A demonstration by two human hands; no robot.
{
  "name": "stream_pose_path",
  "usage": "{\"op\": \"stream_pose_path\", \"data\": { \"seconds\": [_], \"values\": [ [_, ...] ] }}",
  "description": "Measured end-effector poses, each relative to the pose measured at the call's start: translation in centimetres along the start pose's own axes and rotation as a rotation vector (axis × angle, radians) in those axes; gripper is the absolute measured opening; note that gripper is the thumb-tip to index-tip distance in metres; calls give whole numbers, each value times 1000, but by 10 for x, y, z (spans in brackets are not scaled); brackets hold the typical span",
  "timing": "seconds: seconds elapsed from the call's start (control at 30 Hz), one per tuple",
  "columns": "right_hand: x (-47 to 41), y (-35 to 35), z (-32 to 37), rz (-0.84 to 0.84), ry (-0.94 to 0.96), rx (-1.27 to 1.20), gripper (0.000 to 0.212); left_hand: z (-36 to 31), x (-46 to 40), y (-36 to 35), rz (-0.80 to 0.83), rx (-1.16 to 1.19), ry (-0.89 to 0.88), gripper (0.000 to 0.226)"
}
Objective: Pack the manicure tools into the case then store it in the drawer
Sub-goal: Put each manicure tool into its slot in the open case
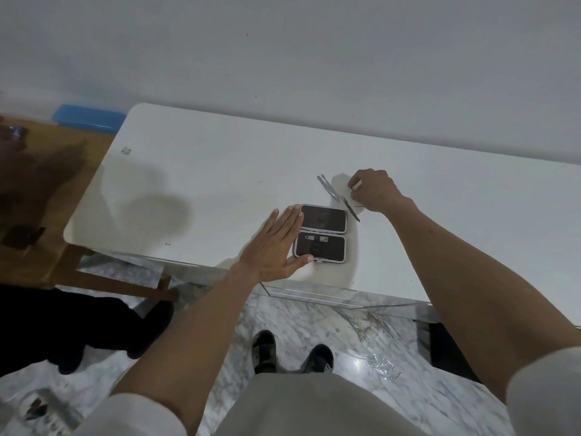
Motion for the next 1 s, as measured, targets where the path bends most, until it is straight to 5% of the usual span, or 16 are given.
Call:
{"op": "stream_pose_path", "data": {
  "seconds": [0.33,0.8,1.0],
  "values": [
    [3,4,-2,49,37,-31,22,0,0,0,-1,13,-3,96],
    [47,40,0,214,-117,-801,26,-2,-1,5,17,47,10,99],
    [91,18,2,292,-90,-748,20,-2,-2,6,22,67,17,98]
  ]
}}
Point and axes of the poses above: each hand's wrist, its own x-axis away from the middle knuckle, its own y-axis out of the back of the hand, z = x × y, the point moved 1 cm from there along -x, towards the middle knuckle, and after that the axes turned 9 degrees about -z, right-handed, at the moved point
